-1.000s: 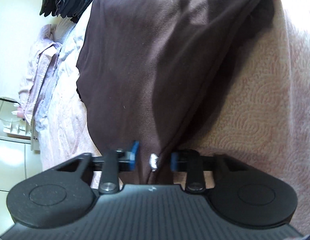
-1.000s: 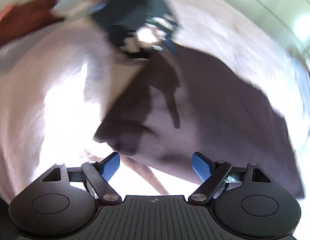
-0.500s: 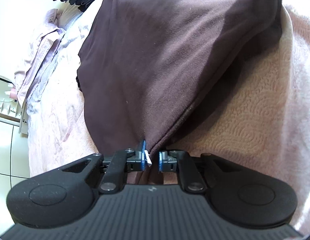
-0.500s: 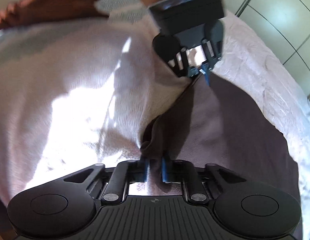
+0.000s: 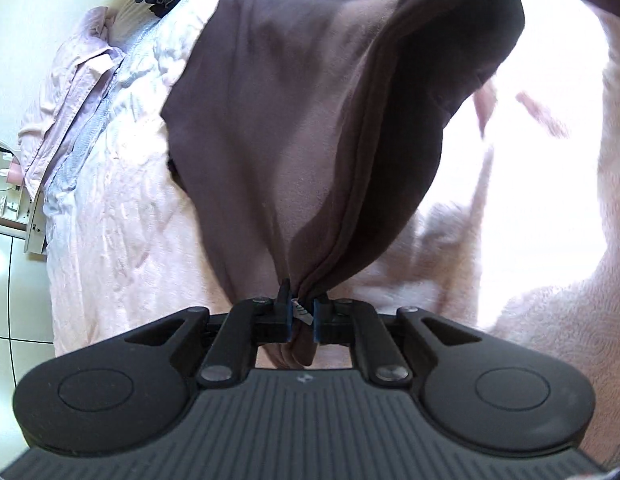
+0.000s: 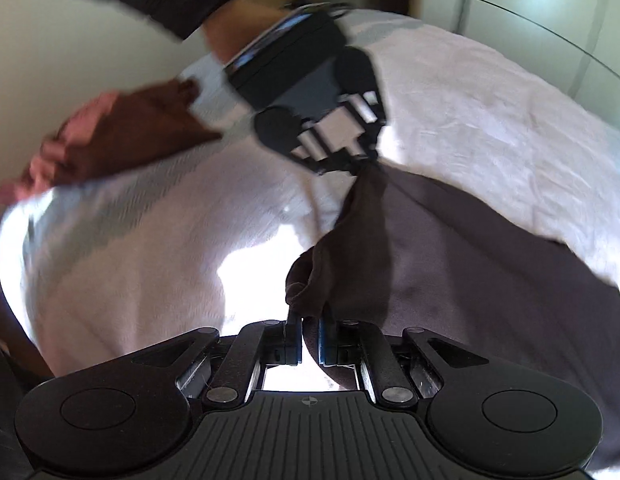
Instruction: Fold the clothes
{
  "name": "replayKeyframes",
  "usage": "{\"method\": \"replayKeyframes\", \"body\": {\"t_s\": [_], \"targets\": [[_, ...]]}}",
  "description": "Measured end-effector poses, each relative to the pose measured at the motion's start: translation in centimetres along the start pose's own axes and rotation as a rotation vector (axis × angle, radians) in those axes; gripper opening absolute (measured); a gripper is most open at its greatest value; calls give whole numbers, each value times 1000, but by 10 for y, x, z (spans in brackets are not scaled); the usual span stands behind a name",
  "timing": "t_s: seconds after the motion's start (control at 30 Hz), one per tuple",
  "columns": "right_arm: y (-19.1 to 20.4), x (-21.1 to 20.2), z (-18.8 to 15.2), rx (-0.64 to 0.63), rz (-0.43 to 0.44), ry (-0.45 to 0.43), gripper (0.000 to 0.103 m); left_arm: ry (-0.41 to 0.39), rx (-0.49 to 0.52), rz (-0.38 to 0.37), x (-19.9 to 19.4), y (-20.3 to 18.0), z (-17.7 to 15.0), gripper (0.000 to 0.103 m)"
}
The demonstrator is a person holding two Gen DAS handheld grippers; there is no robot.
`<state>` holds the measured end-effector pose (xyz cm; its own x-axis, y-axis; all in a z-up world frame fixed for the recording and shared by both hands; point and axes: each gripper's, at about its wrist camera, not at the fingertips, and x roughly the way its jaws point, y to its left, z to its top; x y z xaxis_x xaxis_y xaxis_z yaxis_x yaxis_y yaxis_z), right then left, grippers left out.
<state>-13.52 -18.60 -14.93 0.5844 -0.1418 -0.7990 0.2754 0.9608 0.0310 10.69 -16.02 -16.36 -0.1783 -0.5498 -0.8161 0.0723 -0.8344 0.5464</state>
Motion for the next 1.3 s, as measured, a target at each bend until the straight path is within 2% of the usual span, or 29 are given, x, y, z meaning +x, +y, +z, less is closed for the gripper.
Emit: {"method": "replayKeyframes", "body": {"t_s": [0.13,0.27,0.4,0.47,0.57,0.67,0.77,0.83,0.93,1.07,1.1,1.2,1.3], "targets": [[-44,-47,11,158,-37,-99,5,3,8,7,-13,61,24,7],[-100,-98,8,327,-121,-215,5,9,59,-2,-9,138,72,7],[-168,-135,-13,474,-222,-296,5,23,105,-26,31,205,141,7],[-209,-142,-34,581,-244,-319,5,32,130,-56,66,228,174,7],[-268,-141,-76,754,-248,-333,5,40,175,-117,134,242,213,7],[-318,-136,-126,893,-239,-297,5,49,189,-197,201,239,240,7],[-348,-123,-174,1006,-217,-265,5,68,196,-271,254,232,257,8],[-361,-114,-195,1061,-202,-250,5,81,190,-305,276,229,262,9],[-366,-109,-210,1121,-181,-245,5,70,129,-352,289,237,260,10],[-366,-110,-216,1155,-177,-247,5,30,-57,-434,296,263,247,13],[-365,-111,-218,1166,-177,-248,5,16,-116,-451,298,271,242,17],[-363,-111,-223,1204,-182,-248,5,-10,-314,-440,303,296,225,34],[-362,-112,-227,1248,-209,-252,6,-29,-455,-357,297,317,205,33]]}}
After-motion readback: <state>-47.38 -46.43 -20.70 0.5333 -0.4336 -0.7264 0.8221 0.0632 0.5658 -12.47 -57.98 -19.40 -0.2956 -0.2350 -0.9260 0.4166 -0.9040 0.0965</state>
